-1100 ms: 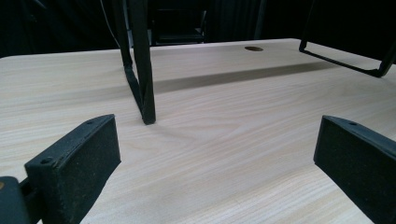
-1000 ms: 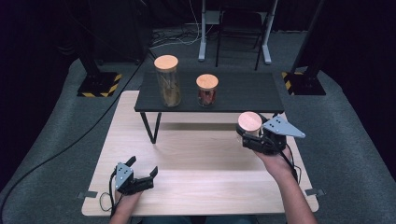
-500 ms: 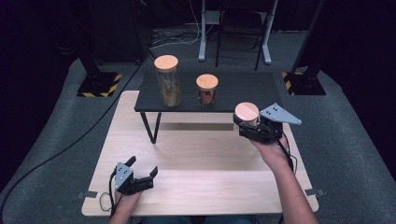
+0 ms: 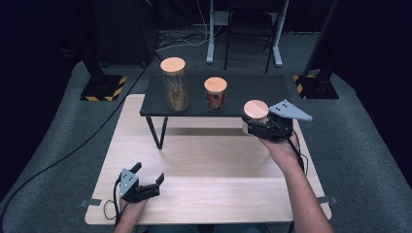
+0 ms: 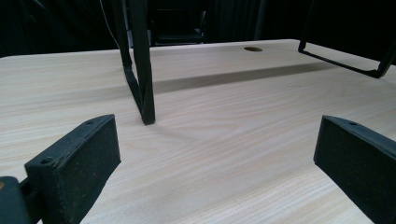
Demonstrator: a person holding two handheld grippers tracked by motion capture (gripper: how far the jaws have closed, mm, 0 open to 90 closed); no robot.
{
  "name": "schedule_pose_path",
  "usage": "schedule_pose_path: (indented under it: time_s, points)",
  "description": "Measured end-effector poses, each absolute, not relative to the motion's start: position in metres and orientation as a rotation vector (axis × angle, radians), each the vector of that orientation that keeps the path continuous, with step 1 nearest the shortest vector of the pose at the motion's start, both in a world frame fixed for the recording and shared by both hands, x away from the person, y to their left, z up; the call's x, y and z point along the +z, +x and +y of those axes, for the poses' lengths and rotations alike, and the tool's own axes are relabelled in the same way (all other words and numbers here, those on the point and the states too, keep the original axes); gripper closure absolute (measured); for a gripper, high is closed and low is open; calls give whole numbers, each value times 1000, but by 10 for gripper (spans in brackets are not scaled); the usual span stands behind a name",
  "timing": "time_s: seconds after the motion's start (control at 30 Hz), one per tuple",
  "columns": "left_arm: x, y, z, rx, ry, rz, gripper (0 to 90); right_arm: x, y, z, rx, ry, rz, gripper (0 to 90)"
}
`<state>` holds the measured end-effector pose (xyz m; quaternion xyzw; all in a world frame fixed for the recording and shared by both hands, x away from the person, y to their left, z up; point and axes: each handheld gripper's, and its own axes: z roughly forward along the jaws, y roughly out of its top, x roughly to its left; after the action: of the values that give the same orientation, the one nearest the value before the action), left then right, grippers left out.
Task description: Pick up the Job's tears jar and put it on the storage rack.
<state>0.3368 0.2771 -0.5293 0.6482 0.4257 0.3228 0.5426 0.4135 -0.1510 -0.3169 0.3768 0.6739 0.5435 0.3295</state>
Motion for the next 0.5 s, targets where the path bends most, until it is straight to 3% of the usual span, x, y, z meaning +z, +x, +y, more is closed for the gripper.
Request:
schedule_pose_path:
  time_s: [0.5]
  points:
    - [-529,337,277,766,1539,1012,0,-306,434,-148,1438,1005,1754,223]
